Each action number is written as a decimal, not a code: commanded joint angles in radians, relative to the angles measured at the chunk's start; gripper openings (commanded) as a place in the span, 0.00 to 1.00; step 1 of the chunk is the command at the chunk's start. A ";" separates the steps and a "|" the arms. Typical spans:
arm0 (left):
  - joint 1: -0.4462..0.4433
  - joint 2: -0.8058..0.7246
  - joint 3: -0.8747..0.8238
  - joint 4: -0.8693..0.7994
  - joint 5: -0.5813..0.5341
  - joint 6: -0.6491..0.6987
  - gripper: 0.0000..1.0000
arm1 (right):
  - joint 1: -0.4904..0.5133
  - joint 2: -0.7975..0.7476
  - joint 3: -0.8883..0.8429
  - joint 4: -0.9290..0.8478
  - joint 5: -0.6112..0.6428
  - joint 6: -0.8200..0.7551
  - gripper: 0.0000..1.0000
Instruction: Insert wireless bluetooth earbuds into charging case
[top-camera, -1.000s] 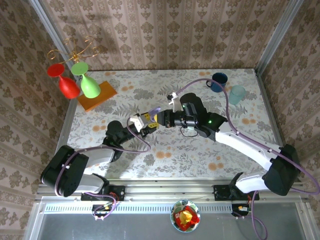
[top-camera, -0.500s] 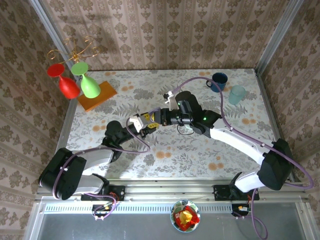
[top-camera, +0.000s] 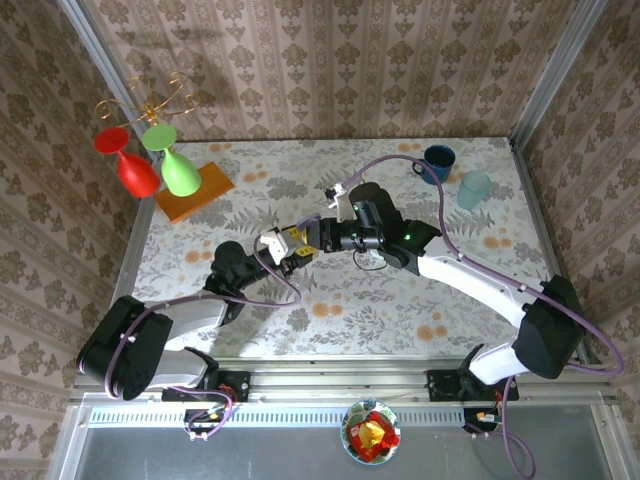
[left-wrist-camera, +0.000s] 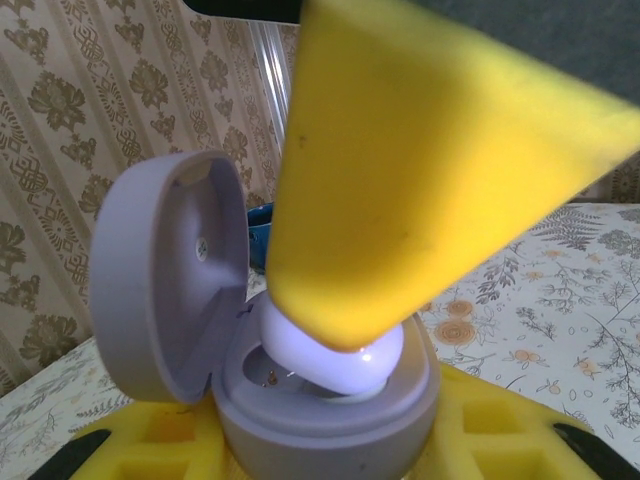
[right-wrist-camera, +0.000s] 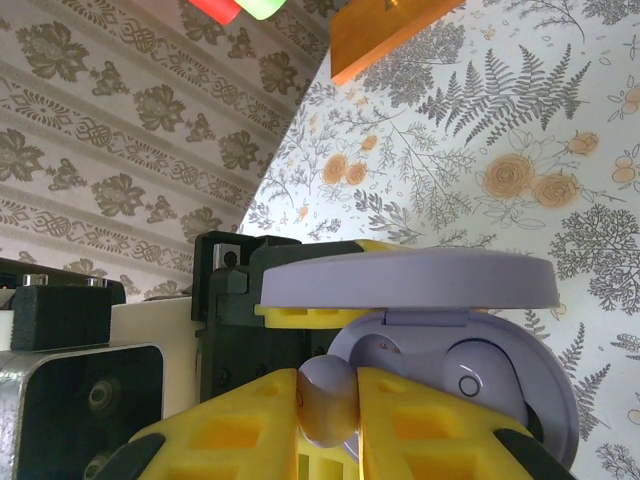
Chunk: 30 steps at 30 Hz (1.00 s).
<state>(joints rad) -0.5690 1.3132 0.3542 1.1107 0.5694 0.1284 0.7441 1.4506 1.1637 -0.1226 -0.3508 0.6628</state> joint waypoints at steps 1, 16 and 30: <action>-0.004 -0.029 0.018 0.028 -0.020 0.017 0.32 | 0.003 0.016 0.008 -0.034 -0.007 0.004 0.21; 0.000 -0.052 0.015 0.020 0.001 0.015 0.32 | 0.003 -0.008 0.053 -0.110 0.098 -0.043 0.32; 0.008 -0.079 0.001 -0.068 0.004 0.083 0.32 | 0.002 -0.138 0.002 0.021 0.003 -0.083 0.39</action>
<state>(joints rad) -0.5671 1.2625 0.3542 1.0733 0.5571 0.1574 0.7467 1.3487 1.1759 -0.1516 -0.3164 0.6048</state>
